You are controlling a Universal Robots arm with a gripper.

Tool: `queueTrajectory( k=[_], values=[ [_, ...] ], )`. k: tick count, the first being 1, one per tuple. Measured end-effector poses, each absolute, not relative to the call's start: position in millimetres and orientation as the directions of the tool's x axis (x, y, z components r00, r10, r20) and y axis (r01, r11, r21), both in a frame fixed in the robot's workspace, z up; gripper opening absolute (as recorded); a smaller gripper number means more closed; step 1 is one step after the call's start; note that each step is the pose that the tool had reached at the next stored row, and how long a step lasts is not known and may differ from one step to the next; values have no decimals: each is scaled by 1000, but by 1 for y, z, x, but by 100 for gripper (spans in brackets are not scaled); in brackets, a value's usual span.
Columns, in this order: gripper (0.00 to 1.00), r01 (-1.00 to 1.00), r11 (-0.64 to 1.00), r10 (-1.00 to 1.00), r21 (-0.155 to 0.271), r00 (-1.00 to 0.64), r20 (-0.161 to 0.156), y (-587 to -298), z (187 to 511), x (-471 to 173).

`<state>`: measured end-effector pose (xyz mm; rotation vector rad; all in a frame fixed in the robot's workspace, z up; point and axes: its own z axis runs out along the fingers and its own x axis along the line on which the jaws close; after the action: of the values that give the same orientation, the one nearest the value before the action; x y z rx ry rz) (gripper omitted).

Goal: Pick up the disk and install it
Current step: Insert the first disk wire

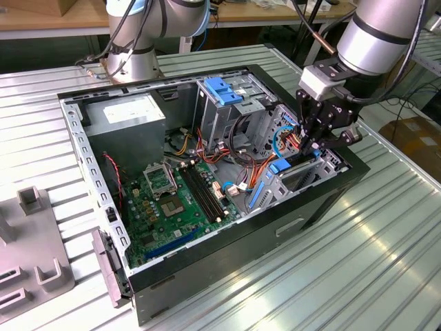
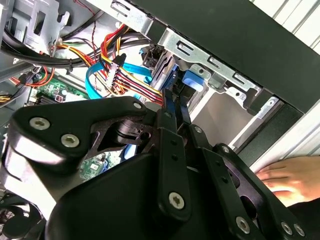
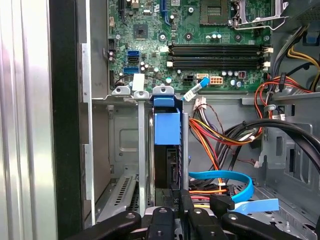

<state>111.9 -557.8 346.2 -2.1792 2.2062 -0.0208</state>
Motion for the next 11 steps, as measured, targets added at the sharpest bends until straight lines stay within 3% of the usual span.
queueTrajectory(
  k=[11],
  values=[
    [17,-999,13,-1000,-38,-12,-24,-558,345,112]
  ],
)
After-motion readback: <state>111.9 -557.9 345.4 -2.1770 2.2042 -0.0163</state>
